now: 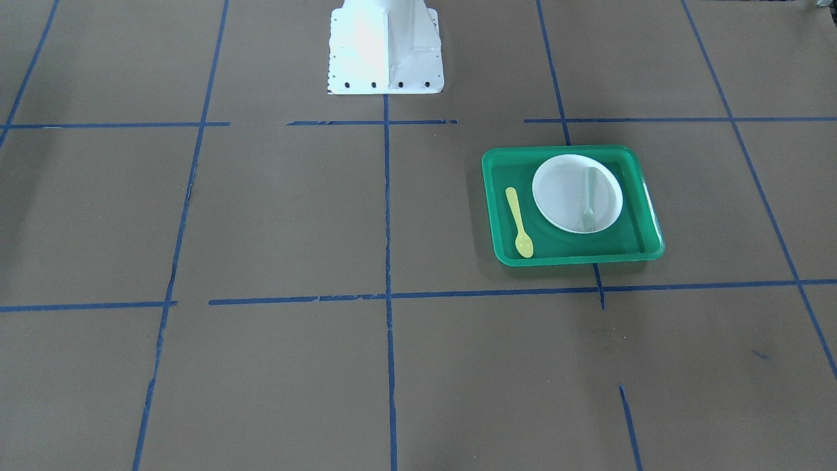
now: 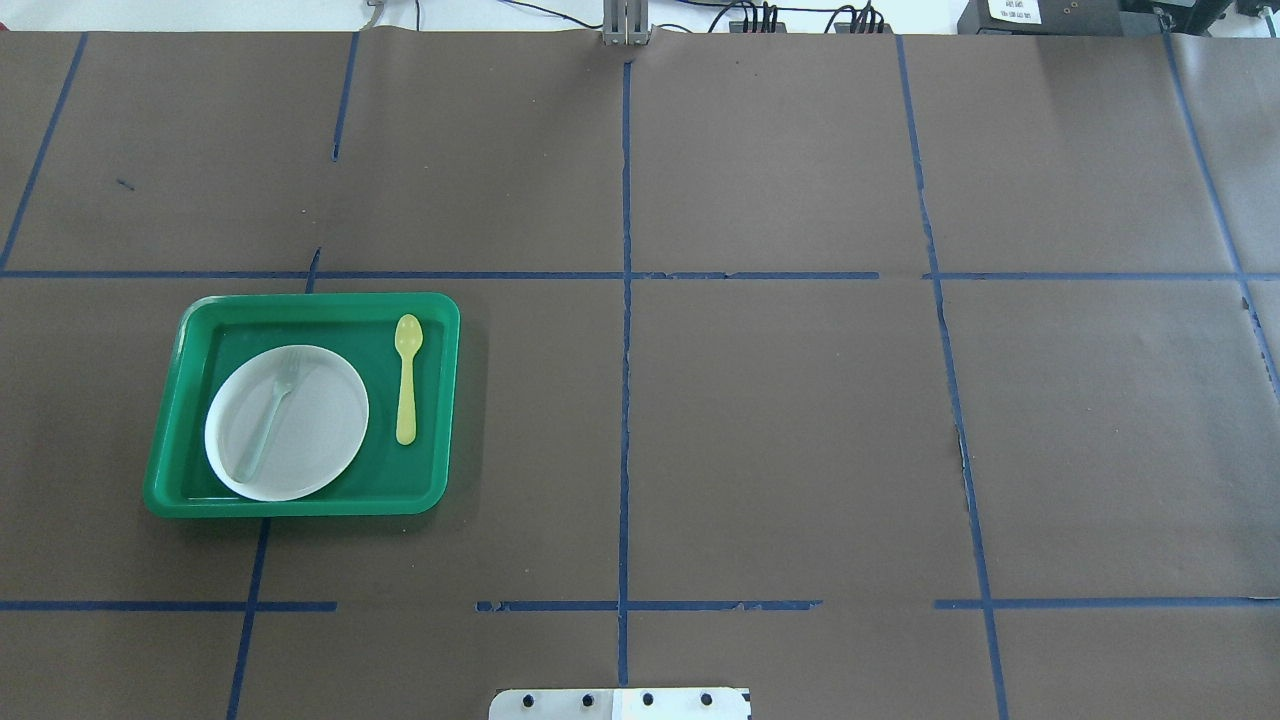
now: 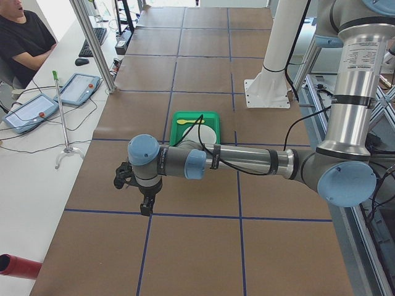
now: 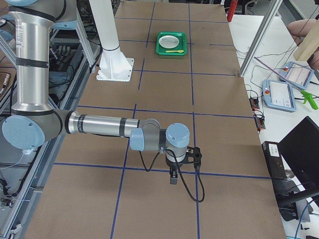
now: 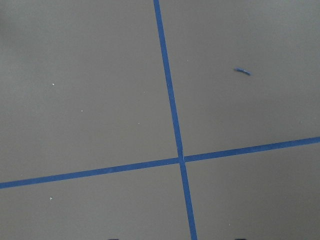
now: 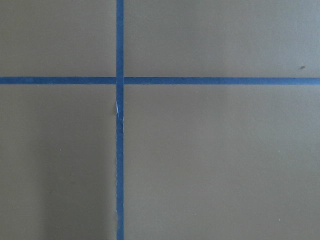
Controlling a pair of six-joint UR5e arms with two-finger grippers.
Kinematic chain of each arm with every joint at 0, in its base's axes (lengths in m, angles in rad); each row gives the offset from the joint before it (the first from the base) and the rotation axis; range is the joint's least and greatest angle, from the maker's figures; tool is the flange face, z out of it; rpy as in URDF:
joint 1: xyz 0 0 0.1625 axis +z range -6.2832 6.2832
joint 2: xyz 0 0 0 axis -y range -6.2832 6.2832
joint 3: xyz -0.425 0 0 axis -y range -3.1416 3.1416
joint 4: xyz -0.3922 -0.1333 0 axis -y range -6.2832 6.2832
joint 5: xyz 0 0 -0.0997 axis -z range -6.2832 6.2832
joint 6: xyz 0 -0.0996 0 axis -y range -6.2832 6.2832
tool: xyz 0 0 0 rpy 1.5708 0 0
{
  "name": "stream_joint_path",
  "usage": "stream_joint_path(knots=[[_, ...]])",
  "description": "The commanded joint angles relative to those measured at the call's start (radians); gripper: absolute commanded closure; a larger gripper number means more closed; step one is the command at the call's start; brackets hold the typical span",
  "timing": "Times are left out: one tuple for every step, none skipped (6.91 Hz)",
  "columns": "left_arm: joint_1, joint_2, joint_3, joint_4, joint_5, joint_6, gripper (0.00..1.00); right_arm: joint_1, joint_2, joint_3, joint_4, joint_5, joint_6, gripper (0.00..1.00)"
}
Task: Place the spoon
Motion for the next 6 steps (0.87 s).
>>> stream_joint_path(knots=[[0.000,0.044,-0.015,0.001,-0.003,0.000,0.00,0.000,-0.001,0.001,0.000,0.000,0.000,0.00],[0.000,0.139,-0.109,0.003,-0.003,-0.001,0.00,0.000,0.000,0.001,0.000,0.000,0.000,0.00],[0.000,0.176,-0.153,0.004,-0.001,-0.001,0.00,0.000,0.000,0.001,0.000,0.000,0.000,0.00],[0.000,0.178,-0.138,-0.003,0.002,0.005,0.00,0.000,-0.001,0.000,0.000,0.000,0.000,0.00],[0.000,0.178,-0.140,-0.003,0.005,0.002,0.00,0.000,0.000,0.001,0.000,-0.001,0.000,0.00],[0.000,0.176,-0.140,-0.003,0.007,0.003,0.00,0.000,-0.001,0.000,0.000,0.000,0.000,0.00]])
